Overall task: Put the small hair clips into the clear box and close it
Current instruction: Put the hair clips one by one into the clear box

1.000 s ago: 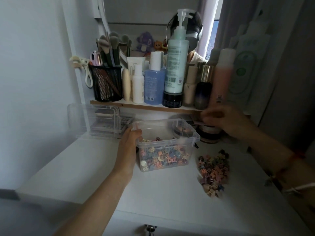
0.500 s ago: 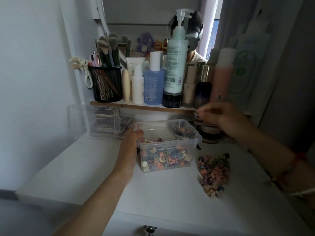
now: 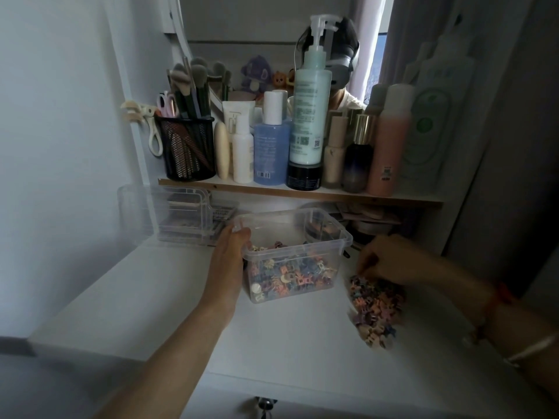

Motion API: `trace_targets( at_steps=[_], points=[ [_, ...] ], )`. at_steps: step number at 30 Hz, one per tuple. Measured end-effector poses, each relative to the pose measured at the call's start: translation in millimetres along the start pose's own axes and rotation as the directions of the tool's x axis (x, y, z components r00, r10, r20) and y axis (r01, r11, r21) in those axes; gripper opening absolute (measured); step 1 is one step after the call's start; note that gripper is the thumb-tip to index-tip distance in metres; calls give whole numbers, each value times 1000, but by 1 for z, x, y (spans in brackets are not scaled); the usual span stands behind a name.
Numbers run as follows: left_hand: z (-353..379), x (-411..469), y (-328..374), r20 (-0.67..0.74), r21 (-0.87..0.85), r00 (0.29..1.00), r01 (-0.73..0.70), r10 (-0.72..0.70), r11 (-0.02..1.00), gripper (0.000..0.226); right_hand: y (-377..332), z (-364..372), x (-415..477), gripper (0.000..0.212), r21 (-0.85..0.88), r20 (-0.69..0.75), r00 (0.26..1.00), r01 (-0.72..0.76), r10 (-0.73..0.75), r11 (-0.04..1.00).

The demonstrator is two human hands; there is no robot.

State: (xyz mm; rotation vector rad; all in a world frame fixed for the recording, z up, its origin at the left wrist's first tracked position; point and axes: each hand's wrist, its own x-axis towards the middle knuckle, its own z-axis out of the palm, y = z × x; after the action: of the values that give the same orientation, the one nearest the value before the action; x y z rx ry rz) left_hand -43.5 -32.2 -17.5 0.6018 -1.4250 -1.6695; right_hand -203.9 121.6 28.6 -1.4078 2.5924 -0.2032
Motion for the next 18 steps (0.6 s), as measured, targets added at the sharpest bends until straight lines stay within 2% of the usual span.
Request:
trace_targets(
  at_steps=[4, 8, 10, 15, 18],
  points=[
    [-1, 1, 0, -1, 2, 1000, 5, -5, 1000, 10, 5, 0, 6, 21, -23, -50, 998, -39, 38, 999],
    [-1, 0, 0, 18, -11, 1000, -3, 3, 1000, 13, 1, -10, 12, 16, 111, -302, 953, 15, 19, 994],
    [-1, 2, -1, 14, -9, 1000, 0, 1, 1000, 13, -3, -16, 14, 15, 140, -352, 936, 64, -11, 988],
    [-1, 2, 0, 5, -7, 1000, -6, 6, 1000, 14, 0, -1, 21, 30, 70, -187, 981, 73, -58, 995],
    [-1, 0, 1, -24, -30, 1000, 2, -3, 1000, 13, -3, 7, 24, 39, 163, -107, 988, 131, -114, 978]
  ],
)
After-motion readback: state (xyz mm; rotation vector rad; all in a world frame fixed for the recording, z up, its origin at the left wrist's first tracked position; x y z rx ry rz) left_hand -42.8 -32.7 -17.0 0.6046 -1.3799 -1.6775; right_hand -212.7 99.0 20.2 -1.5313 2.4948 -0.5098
